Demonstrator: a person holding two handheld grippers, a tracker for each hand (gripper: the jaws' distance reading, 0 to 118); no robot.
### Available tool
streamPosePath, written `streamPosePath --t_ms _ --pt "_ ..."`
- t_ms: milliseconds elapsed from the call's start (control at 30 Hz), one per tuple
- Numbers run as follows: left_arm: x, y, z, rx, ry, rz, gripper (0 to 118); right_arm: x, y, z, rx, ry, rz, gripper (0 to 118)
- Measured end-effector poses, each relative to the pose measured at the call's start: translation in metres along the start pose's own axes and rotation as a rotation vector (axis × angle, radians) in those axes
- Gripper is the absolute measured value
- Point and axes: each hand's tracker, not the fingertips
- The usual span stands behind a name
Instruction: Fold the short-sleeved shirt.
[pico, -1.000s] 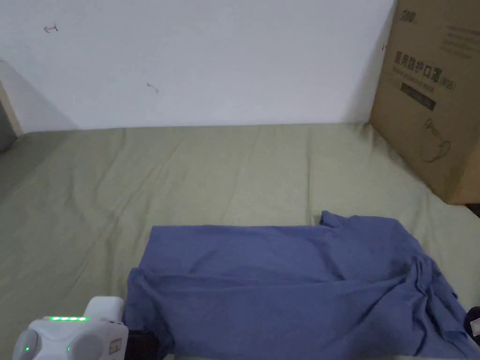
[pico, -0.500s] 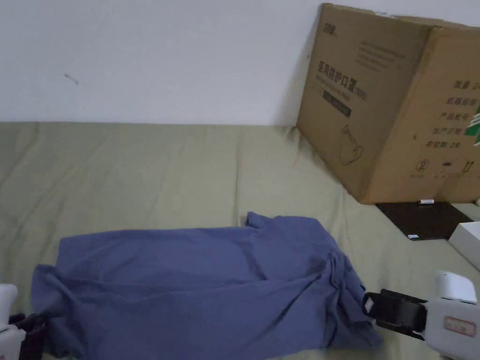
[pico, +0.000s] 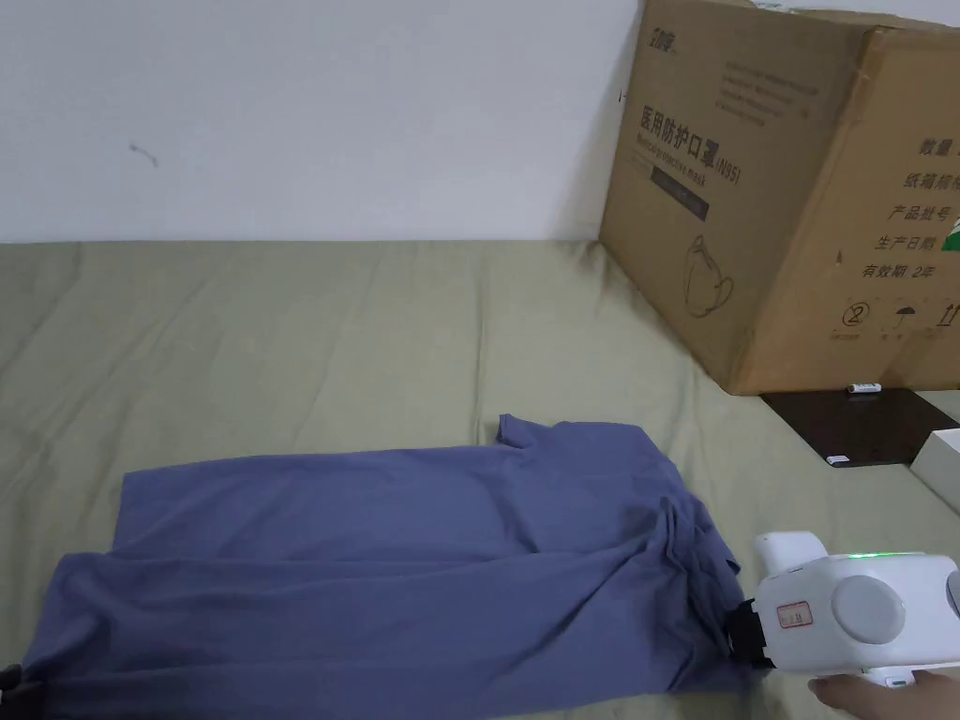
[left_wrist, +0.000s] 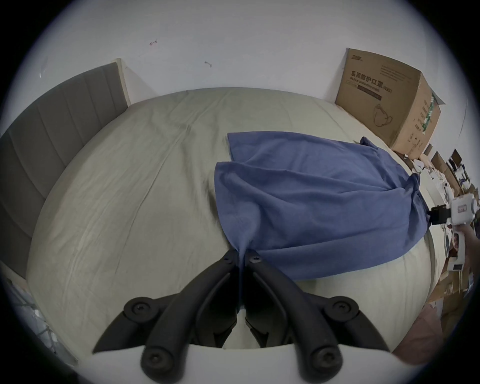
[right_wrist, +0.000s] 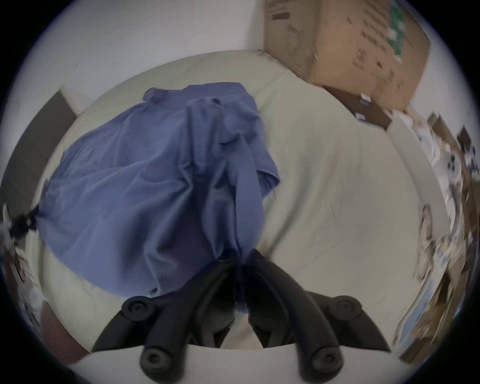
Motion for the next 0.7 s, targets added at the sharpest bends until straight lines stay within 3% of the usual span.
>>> streamPosePath --t_ms 100,267,433,600,633,667,700 --pt "-0.008 -0.002 0.008 0.011 -0.003 0.05 3 -0.004 -0.005 0.013 0.01 -0.019 0.083 6" --pt "-0.019 -0.017 0.044 0.02 -0.002 0.026 3 0.01 -0.022 0.056 0.036 0.043 -0.002 6" --pt "-0.037 -0.056 0.086 -0.015 -0.017 0.019 3 0.007 -0.069 0.088 -0.004 0.07 0.039 6" --pt "-0.05 -0.09 0.099 -0.076 -0.047 0.046 4 0.012 -0.114 0.085 -0.073 0.11 -0.044 6" --pt "-0.051 -0.093 0.099 -0.075 -0.05 0.052 10 0.013 -0.119 0.081 -0.058 0.119 -0.042 6" --pt "-0.051 -0.095 0.099 -0.071 -0.043 0.056 32 0.012 -0.121 0.08 -0.016 0.091 -0.043 13" --pt "-0.051 -0.095 0.101 -0.058 -0.014 0.054 58 0.012 -0.122 0.082 0.026 0.06 -0.044 33"
